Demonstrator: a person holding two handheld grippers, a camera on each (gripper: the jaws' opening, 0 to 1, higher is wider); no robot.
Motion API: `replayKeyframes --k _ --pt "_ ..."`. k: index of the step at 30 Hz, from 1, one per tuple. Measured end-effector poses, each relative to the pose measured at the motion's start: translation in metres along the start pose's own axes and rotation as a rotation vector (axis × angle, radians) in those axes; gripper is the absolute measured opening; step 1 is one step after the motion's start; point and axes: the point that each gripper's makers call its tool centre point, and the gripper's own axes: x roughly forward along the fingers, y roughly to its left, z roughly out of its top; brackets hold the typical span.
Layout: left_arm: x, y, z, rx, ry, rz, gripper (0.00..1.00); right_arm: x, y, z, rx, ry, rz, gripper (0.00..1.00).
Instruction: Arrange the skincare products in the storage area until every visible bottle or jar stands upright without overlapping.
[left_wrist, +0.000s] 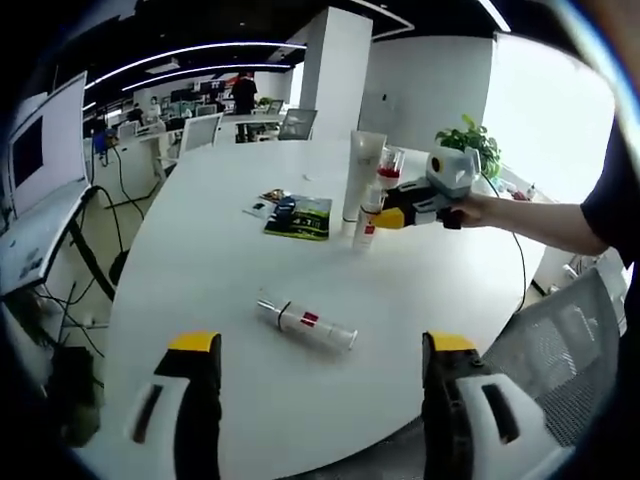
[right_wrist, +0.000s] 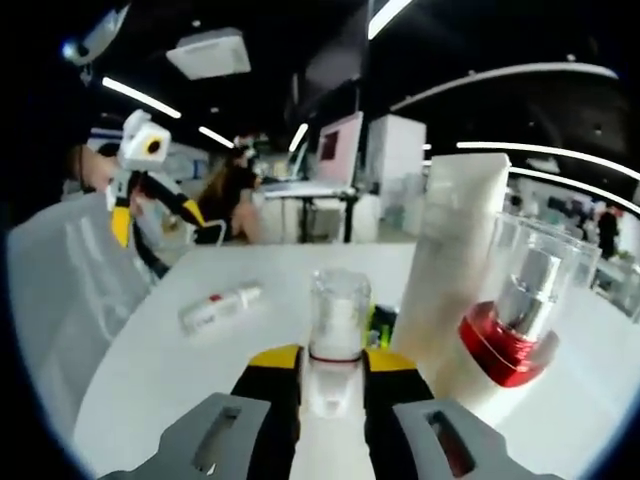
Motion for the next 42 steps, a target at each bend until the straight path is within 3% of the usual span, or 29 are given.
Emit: replayKeyframes --k 21,26,36,40,42 --pt "0.003 -0.001 -0.004 0.016 0.026 -0.002 0.77 -0.010 0.006 -0.008 0.055 0.047 -0.025 0.24" --pt "0.003 -0.003 -0.003 0.040 0.040 -0.001 0.77 -0.023 0.013 -0.004 0.089 0.059 -0.057 0.28" --pt "-0.002 -0.002 0.017 -0.065 -0.006 -0.022 0.78 -0.064 0.033 0.004 0.153 0.093 -0.138 0.32" --pt "-0.004 0.001 0.024 -0.054 -0.002 -0.022 0.80 -0.080 0.045 0.010 0.178 0.106 -0.159 0.40" --pt "-0.007 0.001 0.028 -0.049 -0.003 -0.021 0.80 -0.086 0.053 0.022 0.181 0.083 -0.165 0.46"
